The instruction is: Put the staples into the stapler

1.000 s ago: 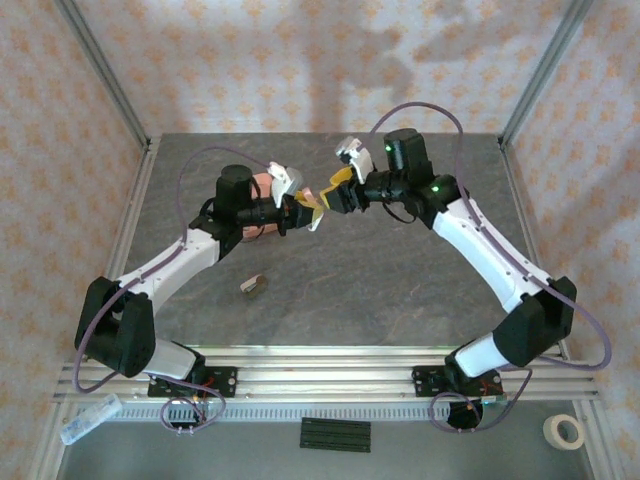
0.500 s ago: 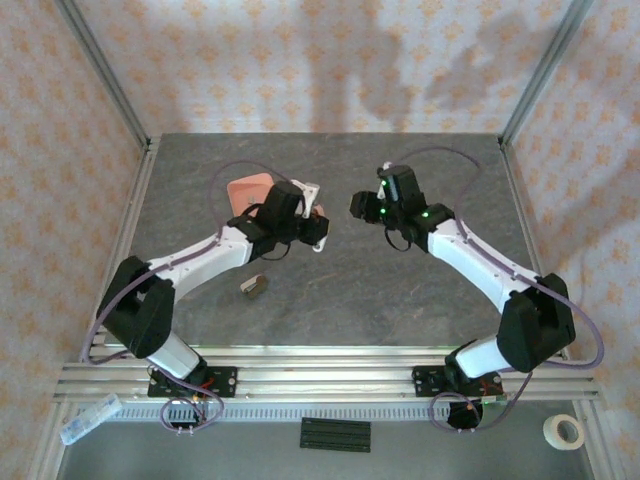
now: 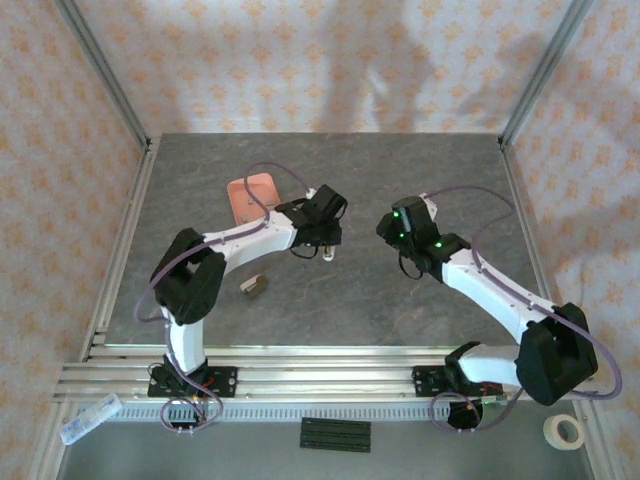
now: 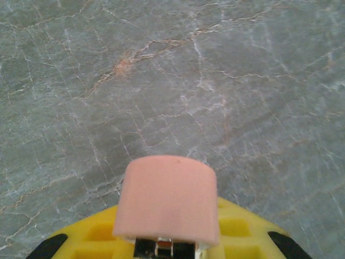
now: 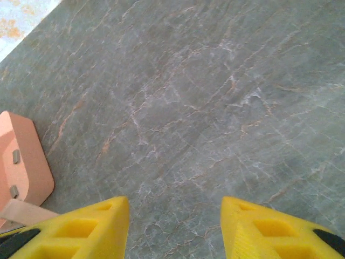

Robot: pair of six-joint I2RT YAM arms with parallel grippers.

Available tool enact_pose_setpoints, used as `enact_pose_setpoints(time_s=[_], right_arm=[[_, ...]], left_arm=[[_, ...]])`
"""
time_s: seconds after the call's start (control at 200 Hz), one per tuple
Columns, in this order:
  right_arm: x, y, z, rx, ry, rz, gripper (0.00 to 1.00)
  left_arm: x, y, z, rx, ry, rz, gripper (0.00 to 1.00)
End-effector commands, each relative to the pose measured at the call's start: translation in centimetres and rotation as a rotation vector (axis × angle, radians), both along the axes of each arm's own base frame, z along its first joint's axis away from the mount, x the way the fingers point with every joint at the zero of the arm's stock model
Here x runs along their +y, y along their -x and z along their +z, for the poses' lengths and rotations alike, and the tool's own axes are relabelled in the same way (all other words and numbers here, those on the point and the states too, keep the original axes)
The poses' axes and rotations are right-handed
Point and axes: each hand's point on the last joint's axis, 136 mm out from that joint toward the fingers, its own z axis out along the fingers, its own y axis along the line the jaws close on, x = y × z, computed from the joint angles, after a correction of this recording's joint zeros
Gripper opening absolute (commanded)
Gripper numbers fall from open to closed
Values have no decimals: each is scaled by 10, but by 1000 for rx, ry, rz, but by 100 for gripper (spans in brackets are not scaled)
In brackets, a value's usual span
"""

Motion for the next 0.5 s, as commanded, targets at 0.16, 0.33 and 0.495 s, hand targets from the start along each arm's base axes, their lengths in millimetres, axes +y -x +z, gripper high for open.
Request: enact_pose_setpoints(time_s=[0.16,0.33,0.495], right_arm=[[-10,-3,-9,13,15,-72,48],[-3,-10,-15,39,21,-56,48],[2,-13,-20,57,19,-48,48]], left_arm=[[9,-12,-17,49,-99,106,0],[11,-16,-29,86,-155,124,0],[3,-18,-38,119,-148,115,0]])
